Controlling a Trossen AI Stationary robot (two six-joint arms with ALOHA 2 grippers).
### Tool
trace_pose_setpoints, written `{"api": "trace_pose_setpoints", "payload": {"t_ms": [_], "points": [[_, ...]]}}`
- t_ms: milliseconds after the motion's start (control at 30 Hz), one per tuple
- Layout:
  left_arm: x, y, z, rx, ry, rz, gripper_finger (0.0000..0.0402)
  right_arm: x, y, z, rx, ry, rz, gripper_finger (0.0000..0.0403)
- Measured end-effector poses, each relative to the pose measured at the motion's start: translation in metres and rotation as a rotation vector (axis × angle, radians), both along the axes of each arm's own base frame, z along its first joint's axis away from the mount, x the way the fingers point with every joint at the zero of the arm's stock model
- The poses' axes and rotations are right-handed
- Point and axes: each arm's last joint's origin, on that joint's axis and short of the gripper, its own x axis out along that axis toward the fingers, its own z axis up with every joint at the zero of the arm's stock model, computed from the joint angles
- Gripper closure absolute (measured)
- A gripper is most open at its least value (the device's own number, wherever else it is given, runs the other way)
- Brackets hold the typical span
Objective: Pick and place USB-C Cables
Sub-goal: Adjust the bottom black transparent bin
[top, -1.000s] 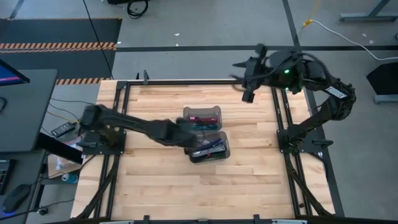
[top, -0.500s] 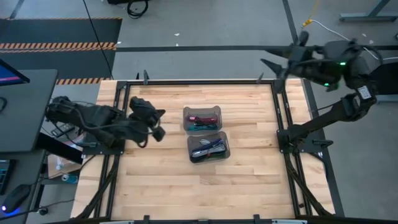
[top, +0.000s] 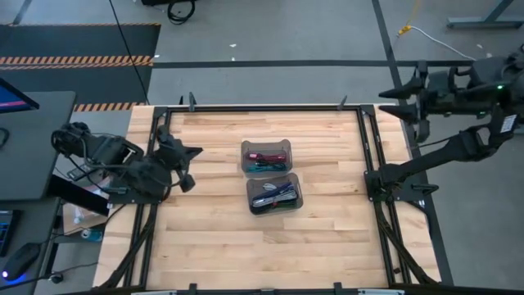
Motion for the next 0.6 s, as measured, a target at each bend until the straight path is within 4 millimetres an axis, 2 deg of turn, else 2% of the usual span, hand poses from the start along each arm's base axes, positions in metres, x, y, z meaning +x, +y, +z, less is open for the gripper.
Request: {"api": "trace_pose_setpoints", "payload": {"t_ms": [167, 300, 467, 600], "points": [[-0.009, -0.002, -0.002, -0.009, -0.002, 0.019, 0.0397, -0.012, -0.001, -0.008, 0.044, 0.066, -0.015, 0.0247], [-0.008, -0.006, -0.004, -0.060, -0.044, 0.047, 0.0397, -0.006, 0.000, -0.014, 0.080, 0.084, -0.021, 0.0247], [0.013, -0.019, -0.020, -0.061, 0.040, 0.059, 0.0398, 0.019, 0.001, -0.039, 0.166, 0.198, -0.045, 0.0247], [0.021, -0.024, -0.024, -0.054, 0.046, 0.060, 0.0395, 0.051, 0.004, -0.083, 0.307, 0.384, -0.080, 0.0247]]}}
